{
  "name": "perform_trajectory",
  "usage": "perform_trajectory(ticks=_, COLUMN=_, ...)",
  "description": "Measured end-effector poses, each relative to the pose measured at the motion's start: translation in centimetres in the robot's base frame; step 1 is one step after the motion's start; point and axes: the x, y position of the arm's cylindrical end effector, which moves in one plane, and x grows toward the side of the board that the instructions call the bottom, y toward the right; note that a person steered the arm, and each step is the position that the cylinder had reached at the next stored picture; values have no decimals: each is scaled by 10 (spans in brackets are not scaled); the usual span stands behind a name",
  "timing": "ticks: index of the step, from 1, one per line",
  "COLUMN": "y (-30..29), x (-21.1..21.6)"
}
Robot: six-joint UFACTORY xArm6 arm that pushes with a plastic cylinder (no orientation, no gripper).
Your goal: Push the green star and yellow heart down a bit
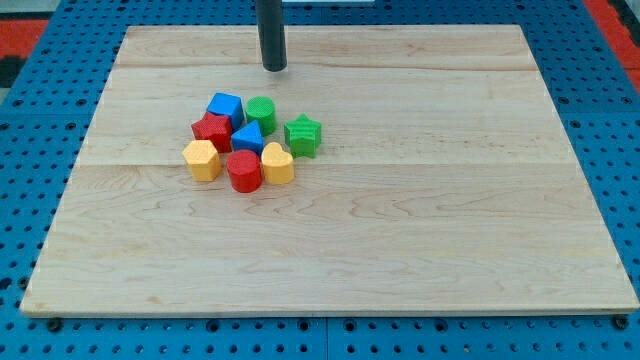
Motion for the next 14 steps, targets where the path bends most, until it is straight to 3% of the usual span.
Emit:
perform_trajectory(ticks=5, y=35, x=6)
perform_trajectory(ticks=6, y=75, x=6)
perform_trajectory(ticks=8, y=92, x=69)
perform_trajectory(ticks=10, y=24, x=113)
perform_trajectory(ticks=12, y=-1, x=146)
perform_trajectory(ticks=14, y=78, x=160)
